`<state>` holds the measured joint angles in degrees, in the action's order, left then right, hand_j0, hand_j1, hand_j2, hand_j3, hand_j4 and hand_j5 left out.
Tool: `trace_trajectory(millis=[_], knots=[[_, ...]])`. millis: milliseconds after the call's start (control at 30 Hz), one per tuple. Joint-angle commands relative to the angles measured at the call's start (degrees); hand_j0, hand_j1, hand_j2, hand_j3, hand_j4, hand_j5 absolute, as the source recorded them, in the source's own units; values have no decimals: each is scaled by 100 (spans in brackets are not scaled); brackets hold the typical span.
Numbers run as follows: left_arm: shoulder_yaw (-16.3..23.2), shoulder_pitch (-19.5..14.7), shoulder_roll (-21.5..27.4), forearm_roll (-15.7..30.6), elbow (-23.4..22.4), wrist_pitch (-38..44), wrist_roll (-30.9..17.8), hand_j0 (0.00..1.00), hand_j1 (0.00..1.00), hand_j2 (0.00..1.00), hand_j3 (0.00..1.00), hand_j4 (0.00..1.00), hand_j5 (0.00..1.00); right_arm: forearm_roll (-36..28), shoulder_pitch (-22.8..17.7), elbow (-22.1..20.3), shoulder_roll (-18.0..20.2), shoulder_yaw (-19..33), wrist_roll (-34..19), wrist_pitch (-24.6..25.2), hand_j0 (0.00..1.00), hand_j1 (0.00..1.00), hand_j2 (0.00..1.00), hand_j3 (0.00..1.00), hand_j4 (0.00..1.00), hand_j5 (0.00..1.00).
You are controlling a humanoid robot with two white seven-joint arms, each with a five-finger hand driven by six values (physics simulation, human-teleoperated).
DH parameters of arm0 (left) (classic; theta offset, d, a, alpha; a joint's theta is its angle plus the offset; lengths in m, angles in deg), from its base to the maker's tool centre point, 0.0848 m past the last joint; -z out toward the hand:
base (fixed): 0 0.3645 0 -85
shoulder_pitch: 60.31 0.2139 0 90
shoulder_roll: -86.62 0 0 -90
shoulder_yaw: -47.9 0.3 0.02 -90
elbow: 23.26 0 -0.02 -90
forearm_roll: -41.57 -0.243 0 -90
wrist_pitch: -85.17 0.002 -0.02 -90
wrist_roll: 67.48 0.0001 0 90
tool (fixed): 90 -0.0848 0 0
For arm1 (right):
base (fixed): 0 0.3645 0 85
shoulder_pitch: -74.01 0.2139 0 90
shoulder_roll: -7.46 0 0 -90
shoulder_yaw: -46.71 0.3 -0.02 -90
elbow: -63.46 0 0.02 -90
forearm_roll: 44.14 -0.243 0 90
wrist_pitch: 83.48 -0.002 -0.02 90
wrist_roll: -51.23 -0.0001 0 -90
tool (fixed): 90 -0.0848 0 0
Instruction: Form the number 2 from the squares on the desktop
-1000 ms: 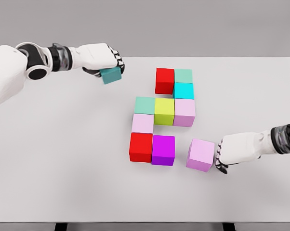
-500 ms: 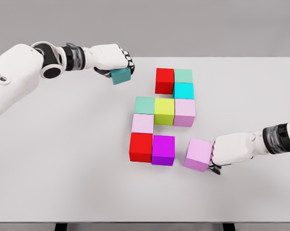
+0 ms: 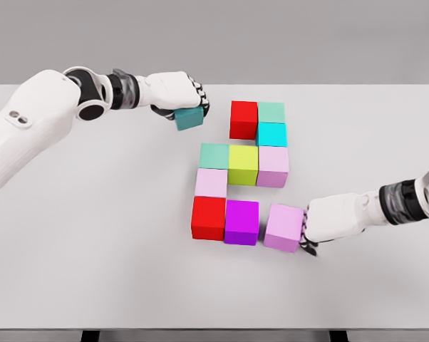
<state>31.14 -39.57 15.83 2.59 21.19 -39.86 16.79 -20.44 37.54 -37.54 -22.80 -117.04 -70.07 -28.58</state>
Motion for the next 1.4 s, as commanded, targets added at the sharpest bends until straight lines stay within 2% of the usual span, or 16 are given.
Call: trace_trajectory(millis=[0,200,233,267,333,400,433,633,900,967,1167,1200,1233,1300,1367], knots=[[-21,0,-5,5,2,3,2,55,55,55,55,55,55,-24,0,10,-50,19,1,10,42,42,42,42,42,42],[-21,0,-5,-4,-7,3,-7,58,58,58,58,58,58,-24,18,72,-33,151,-8,10,42,42,42,42,42,42],[-21,0,-5,-4,-7,3,-7,61,61,61,61,61,61,-32,18,107,-32,151,-8,10,42,42,42,42,42,42],[-12,0,-5,-4,-7,3,-7,69,69,69,69,69,69,-32,18,168,-41,159,-8,10,42,42,42,42,42,42],[-12,0,-5,-4,-7,3,-7,70,70,70,70,70,70,-32,18,204,-41,159,-8,10,42,42,42,42,42,42],[-21,0,-5,-4,-7,3,-7,77,77,77,77,77,77,-32,18,204,-50,159,-8,10,42,42,42,42,42,42],[-21,-9,-5,-4,-7,3,-7,84,84,84,84,84,84,-24,18,204,-50,159,-8,10,42,42,42,42,42,42],[-12,-26,-5,-30,-86,3,-7,100,100,100,100,100,100,-24,18,239,-94,159,-8,10,42,42,42,42,42,42],[-73,-79,21,-22,-200,3,2,100,100,100,100,100,100,-32,18,309,-208,159,-8,10,42,42,42,42,42,42],[-144,-185,65,13,-209,3,10,100,100,100,100,100,100,-32,18,309,-226,168,-8,10,42,42,42,42,42,42],[-460,-211,803,101,-174,3,10,100,100,100,100,100,100,-24,18,564,-217,168,-8,10,42,42,42,42,42,42],[-504,-185,821,93,-174,3,10,97,97,97,97,97,97,-24,18,590,-208,177,-8,10,42,42,42,42,42,42],[-504,-158,856,75,-165,3,2,88,88,88,88,88,88,-24,18,625,-200,238,-8,10,42,42,42,42,42,42],[-504,-35,997,57,-183,3,2,78,78,78,78,78,78,-15,18,678,-173,362,-8,10,42,42,42,42,42,42],[-478,105,1023,5,-200,3,-7,78,78,78,78,78,78,-15,18,696,-199,370,-8,10,42,42,42,42,42,42]])
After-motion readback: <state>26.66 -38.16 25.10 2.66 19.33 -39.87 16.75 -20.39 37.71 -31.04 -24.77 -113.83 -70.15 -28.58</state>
